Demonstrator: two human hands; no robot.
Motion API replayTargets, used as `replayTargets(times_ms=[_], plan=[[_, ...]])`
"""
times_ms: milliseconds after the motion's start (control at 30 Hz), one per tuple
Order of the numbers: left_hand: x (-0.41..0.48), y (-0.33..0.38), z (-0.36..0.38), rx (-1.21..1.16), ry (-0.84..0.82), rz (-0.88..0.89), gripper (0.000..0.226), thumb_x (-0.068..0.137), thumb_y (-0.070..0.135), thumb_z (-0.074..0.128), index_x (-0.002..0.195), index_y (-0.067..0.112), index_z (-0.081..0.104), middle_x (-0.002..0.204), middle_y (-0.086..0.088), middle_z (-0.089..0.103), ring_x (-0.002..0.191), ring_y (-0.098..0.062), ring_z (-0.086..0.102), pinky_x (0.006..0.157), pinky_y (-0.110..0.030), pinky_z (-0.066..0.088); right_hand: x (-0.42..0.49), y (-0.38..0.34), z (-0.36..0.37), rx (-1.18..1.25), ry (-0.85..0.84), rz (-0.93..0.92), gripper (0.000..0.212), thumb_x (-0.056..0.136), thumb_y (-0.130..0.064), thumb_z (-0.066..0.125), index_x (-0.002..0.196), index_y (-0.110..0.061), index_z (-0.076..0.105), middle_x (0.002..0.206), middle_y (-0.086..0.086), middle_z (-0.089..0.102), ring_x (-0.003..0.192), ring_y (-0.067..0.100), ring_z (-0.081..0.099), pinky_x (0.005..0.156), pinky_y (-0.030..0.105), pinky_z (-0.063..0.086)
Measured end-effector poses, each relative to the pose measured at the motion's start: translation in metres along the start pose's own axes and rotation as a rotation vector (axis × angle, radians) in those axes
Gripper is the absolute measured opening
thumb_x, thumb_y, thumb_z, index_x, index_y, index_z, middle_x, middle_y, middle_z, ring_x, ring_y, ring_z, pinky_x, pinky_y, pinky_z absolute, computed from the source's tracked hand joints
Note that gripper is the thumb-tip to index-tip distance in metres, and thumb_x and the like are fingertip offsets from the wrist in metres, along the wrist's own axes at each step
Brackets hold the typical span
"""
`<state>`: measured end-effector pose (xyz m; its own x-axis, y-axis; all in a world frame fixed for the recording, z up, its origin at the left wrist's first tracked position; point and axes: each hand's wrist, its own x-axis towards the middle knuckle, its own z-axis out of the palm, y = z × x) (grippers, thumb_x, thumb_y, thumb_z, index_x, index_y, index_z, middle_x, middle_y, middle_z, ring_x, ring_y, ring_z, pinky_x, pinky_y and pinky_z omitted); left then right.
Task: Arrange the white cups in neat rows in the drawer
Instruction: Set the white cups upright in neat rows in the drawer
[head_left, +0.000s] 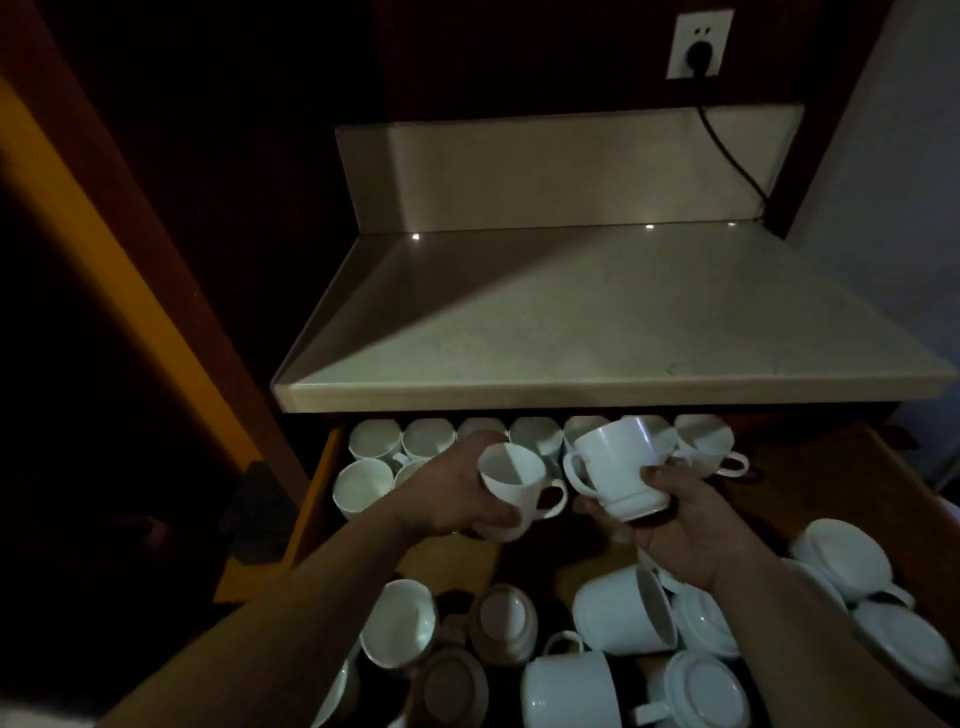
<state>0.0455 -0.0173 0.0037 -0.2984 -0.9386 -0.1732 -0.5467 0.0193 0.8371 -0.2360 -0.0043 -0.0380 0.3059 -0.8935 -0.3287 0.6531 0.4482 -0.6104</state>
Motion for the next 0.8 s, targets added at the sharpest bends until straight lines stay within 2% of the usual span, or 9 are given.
replayTargets(times_ms=[100,167,300,400,467,533,600,733,800], plan=[[0.01,0.004,0.013,0.123,-0.002,-0.002,0.075,0.056,0.022,0.092,0.12,0.032,0.052,0.116,0.007,0.06,0.1,-0.015,0.064,0.068,-0.045,0.063,0.001,-0.006,0.004,-0.149,0.044,-0.067,0.064,0.074,-0.003,0.068,0.136,0.002,0.055,0.121,0.024,0.071,0.1,0.034,0.074,0.074,0.039,0.063],[0.019,-0.002,0.02,0.279,-0.012,-0.014,0.082,0.054,0.03,0.092,0.124,0.03,0.05,0.12,0.003,0.059,0.102,-0.019,0.063,0.077,-0.044,0.06,0.002,-0.008,0.004,-0.214,0.067,-0.102,0.065,0.073,-0.007,0.067,0.138,-0.001,0.055,0.125,0.024,0.069,0.106,0.034,0.072,0.077,0.039,0.062],[0.031,-0.01,0.033,0.632,-0.076,0.019,0.089,0.064,0.035,0.088,0.137,0.016,0.041,0.133,-0.009,0.051,0.117,-0.028,0.054,0.091,-0.035,0.048,0.001,-0.003,0.001,-0.433,0.12,-0.076,0.062,0.086,0.003,0.066,0.145,-0.008,0.049,0.13,0.022,0.067,0.118,0.041,0.065,0.102,0.057,0.052],[0.034,-0.011,0.041,0.83,-0.146,0.046,0.086,0.075,0.035,0.081,0.142,0.006,0.036,0.138,-0.015,0.041,0.123,-0.035,0.047,0.099,-0.044,0.047,-0.005,0.001,0.008,-0.581,0.197,-0.038,0.083,0.087,0.012,0.066,0.151,-0.033,0.037,0.138,0.007,0.053,0.12,0.032,0.058,0.096,0.055,0.054],[0.036,-0.018,0.043,0.838,-0.107,0.018,0.091,0.072,0.042,0.083,0.14,0.007,0.034,0.134,-0.014,0.043,0.117,-0.034,0.053,0.093,-0.043,0.05,-0.007,0.004,0.01,-0.765,0.215,-0.027,0.097,0.08,0.004,0.078,0.148,-0.049,0.034,0.14,0.002,0.046,0.119,0.026,0.054,0.092,0.051,0.057],[0.036,-0.024,0.045,0.845,-0.059,0.098,0.084,0.075,0.047,0.078,0.136,0.006,0.039,0.127,-0.015,0.046,0.111,-0.035,0.056,0.088,-0.044,0.051,-0.008,0.004,0.009,-1.035,0.243,-0.011,0.095,0.063,-0.018,0.089,0.136,-0.058,0.042,0.137,0.001,0.052,0.117,0.026,0.058,0.091,0.053,0.059],[0.037,-0.032,0.046,0.864,-0.048,0.179,0.078,0.08,0.048,0.073,0.137,0.003,0.042,0.126,-0.018,0.048,0.11,-0.038,0.055,0.088,-0.047,0.051,-0.009,0.004,0.008,-1.265,0.245,0.004,0.094,0.053,-0.033,0.091,0.128,-0.065,0.043,0.129,-0.003,0.057,0.112,0.023,0.062,0.086,0.051,0.062],[0.045,-0.051,0.042,0.951,0.023,0.241,0.088,0.07,0.056,0.072,0.138,0.007,0.045,0.124,-0.016,0.05,0.109,-0.036,0.053,0.089,-0.043,0.05,-0.008,0.002,0.01,-1.575,0.19,-0.022,0.103,0.051,-0.04,0.092,0.133,-0.059,0.032,0.126,-0.01,0.057,0.108,0.013,0.062,0.081,0.042,0.062],[0.043,-0.049,0.037,1.024,0.053,0.258,0.085,0.069,0.06,0.056,0.136,0.009,0.049,0.123,-0.016,0.051,0.109,-0.035,0.049,0.091,-0.043,0.044,-0.004,0.004,0.014,-1.714,0.15,-0.049,0.102,0.056,-0.036,0.091,0.135,-0.055,0.03,0.126,-0.009,0.055,0.11,0.015,0.06,0.08,0.041,0.059]])
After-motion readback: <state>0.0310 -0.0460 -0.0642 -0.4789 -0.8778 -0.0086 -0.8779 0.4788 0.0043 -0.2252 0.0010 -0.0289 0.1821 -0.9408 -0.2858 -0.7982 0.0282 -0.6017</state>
